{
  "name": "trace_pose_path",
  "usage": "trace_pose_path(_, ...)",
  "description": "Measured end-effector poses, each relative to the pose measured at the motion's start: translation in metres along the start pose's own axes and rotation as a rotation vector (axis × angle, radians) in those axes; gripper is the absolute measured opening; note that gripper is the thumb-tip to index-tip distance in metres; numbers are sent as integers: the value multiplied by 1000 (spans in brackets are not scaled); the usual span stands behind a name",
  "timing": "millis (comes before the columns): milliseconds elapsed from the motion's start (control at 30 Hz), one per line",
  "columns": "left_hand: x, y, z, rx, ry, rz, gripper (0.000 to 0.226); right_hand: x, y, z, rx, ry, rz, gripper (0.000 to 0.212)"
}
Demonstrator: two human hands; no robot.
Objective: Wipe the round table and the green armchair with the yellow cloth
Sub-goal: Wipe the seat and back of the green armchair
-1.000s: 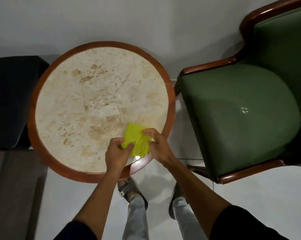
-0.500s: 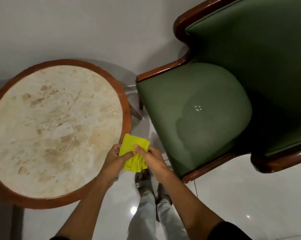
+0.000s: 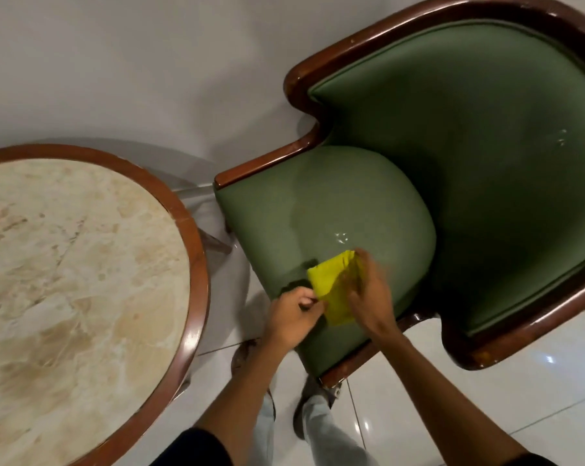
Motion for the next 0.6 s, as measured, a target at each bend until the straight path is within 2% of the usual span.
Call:
trace_pose_path(33, 4, 6, -8, 66, 41, -133, 23, -3, 9, -11, -2, 8, 9, 49)
trace_pose_path(133, -4, 18, -35, 359, 311, -401, 32, 1, 33, -38, -10, -82, 90, 50)
trace_pose_path(200, -10, 17, -59, 538, 450, -542, 39, 13, 49, -42, -50, -44, 346, 60)
trace_pose_path(233, -13, 14, -70, 567, 468, -613, 43, 21, 52, -37, -113, 5, 441, 63)
trace_pose_path(367, -4, -11, -116, 464, 436, -832, 64, 62, 67, -17, -341, -8, 609, 72)
trace_pose_path(400, -1, -19, -119, 462, 451, -877, 67, 63, 74, -25, -321, 16, 619, 71)
trace_pose_path(533, 10, -37, -130, 499, 522, -867, 65, 50, 83, -87, -17, 195, 501, 66)
trace_pose_path(600, 11, -40, -133, 515, 566, -855, 63, 58, 65, -114, 34, 272, 448, 64)
Point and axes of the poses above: each hand's wrist, its own z-axis away from the middle knuckle, its own x-axis out of the palm, y = z × x, the point moved 2 cm from there along -z, towards the middle knuckle, and after that the axes turned 9 degrees about y, right-handed, at the moved point
